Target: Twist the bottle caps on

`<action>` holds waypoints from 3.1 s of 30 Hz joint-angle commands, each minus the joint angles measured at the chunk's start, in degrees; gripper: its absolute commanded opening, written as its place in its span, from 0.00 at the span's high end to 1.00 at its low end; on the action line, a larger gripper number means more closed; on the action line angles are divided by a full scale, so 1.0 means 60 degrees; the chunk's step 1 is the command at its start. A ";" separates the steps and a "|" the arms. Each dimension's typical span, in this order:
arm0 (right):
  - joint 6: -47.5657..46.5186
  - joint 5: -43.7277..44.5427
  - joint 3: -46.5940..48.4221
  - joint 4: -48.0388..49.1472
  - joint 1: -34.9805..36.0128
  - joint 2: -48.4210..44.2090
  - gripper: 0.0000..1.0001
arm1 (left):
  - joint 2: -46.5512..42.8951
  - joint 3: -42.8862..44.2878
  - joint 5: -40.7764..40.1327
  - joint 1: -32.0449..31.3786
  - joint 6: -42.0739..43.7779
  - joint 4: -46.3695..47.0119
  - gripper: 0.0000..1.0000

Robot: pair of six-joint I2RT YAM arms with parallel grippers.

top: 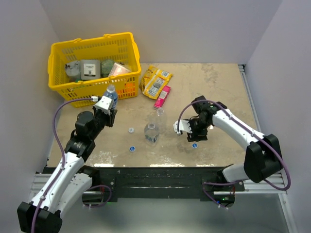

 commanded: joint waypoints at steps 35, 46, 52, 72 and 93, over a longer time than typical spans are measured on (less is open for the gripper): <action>-0.2902 -0.0295 -0.2726 0.1851 0.0474 -0.0323 0.51 | 0.0755 0.0348 0.0771 0.1012 -0.0515 0.0912 1.00; -0.2725 -0.0266 -0.2930 0.2159 0.0504 -0.0278 0.59 | 0.0828 0.0333 0.0873 0.1100 -0.0515 0.0897 1.00; -0.2550 -0.0222 -0.3033 0.2247 0.0518 -0.0307 0.62 | 0.0843 0.0289 0.0917 0.1130 -0.0515 0.0897 1.00; 0.2006 -0.2171 0.7027 -0.1384 0.3562 0.0553 0.93 | -0.0126 -0.1863 0.8197 0.1115 0.3936 0.0752 1.00; 0.1640 -0.0998 1.0444 -0.2045 0.6333 0.3062 0.92 | -0.0387 -0.2406 0.8857 0.1115 0.5550 0.0062 1.00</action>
